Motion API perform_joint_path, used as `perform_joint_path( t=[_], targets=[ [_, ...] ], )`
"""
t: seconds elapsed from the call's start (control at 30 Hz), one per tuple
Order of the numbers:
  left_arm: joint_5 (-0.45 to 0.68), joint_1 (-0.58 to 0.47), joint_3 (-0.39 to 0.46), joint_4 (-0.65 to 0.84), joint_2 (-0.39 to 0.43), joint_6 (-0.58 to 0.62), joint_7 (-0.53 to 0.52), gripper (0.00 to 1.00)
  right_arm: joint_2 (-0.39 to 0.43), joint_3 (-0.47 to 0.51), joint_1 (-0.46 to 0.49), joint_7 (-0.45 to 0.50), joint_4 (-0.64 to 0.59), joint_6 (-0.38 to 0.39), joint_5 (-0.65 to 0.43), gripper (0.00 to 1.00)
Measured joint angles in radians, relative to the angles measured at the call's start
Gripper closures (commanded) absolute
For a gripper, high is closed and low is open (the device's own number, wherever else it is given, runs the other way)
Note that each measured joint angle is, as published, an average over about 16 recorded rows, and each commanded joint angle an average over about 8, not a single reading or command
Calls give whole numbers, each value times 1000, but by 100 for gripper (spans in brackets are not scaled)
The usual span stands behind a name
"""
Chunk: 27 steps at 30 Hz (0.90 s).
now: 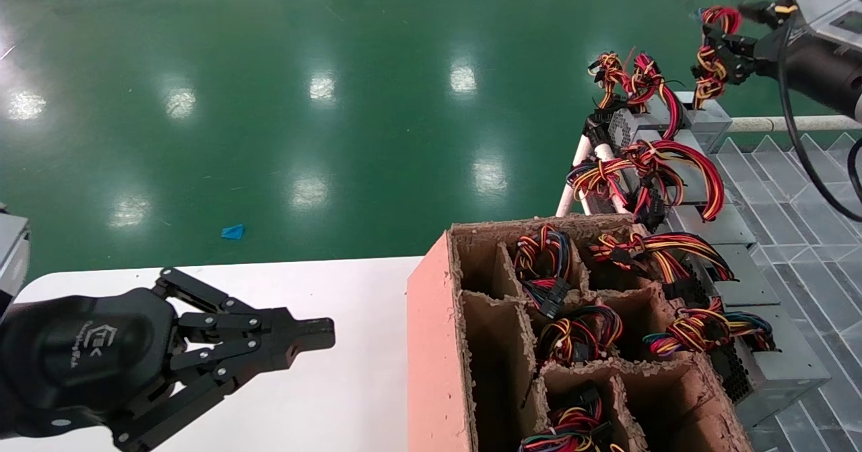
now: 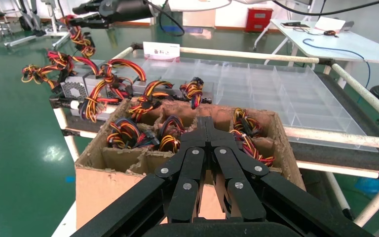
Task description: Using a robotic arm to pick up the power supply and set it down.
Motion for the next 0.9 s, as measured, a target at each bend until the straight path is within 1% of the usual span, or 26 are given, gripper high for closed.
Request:
perform_joint_path(
  t=[0.27, 0.53, 0.7, 0.9],
  targets=[
    [0, 0, 0, 0, 0, 0, 0, 100, 0, 0, 13, -11, 10, -13, 0, 0],
    [0, 0, 0, 0, 0, 0, 0, 100, 10, -4, -1, -6, 48, -58, 11, 0],
    [0, 0, 0, 0, 0, 0, 0, 100, 28, -11, -39, 31, 112, -105, 35, 0],
    [0, 0, 0, 0, 0, 0, 0, 100, 61, -19, -111, 116, 228, -173, 87, 0]
  ],
)
